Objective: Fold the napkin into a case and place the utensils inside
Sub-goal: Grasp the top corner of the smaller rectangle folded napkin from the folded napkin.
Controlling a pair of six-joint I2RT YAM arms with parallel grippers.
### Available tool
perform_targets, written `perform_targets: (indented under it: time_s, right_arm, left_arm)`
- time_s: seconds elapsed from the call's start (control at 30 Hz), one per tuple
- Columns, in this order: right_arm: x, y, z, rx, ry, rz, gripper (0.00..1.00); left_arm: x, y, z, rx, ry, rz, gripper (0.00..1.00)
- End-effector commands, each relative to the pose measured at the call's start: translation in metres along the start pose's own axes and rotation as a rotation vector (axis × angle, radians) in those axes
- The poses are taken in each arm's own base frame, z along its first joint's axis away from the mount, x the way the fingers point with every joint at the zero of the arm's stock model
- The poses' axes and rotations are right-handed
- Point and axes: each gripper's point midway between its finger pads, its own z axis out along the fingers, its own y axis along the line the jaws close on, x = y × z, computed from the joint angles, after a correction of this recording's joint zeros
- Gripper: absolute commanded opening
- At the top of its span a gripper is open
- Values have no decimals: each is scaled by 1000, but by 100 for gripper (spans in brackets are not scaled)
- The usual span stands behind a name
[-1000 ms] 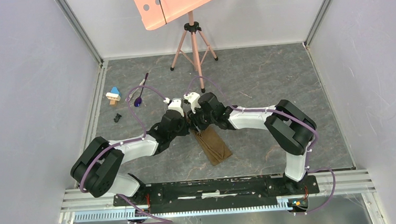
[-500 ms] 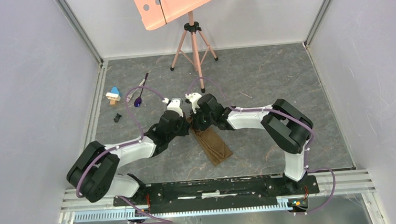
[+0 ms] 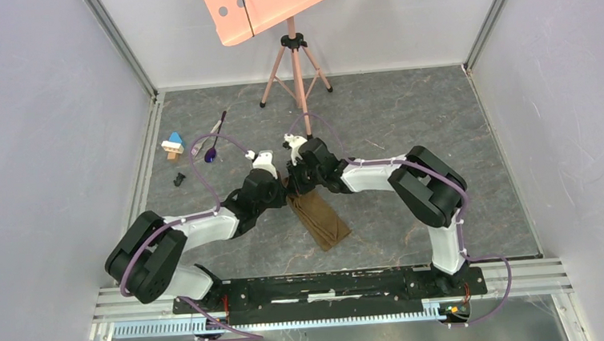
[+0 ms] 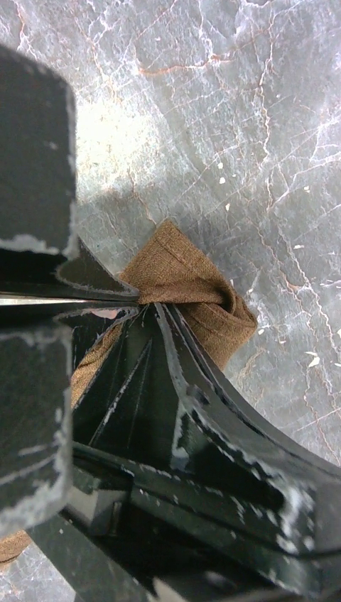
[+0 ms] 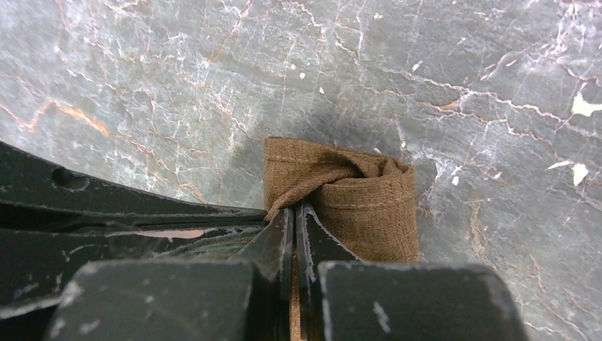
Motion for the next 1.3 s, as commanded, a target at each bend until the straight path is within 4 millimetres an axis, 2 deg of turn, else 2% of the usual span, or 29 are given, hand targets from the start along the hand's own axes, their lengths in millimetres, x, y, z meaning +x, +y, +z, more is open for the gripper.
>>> perform_targets:
  time_s: [0.0,0.33,0.43,0.53,0.63,0.73,1.07,1.27]
  right_arm:
    - [-32,10,1,-106,-149,107,0]
    - [-40,14,2,-142,-176,138,0]
    - [-38,7,2,-110,-181,149,4]
    - [-30,3,10,-101,-144,154,6]
    - [-26,3,7,-99,-140,145,7]
    - [-22,1,2,-87,-127,108,16]
    - [-24,-1,-12,-59,-107,35,24]
    - [-21,-4,-22,-32,-63,-21,35]
  left_arm:
    - [-3,-10,4,32,-12,-76,2]
    - [6,-11,5,53,2,-126,3]
    - [7,-13,5,68,-3,-127,3]
    - [10,-15,6,90,-3,-145,3]
    - [9,-19,6,114,2,-162,5]
    - [3,-21,3,126,-12,-175,13]
    - [-18,-23,-16,161,-59,-204,40]
    - [-30,-15,-38,174,-83,-239,59]
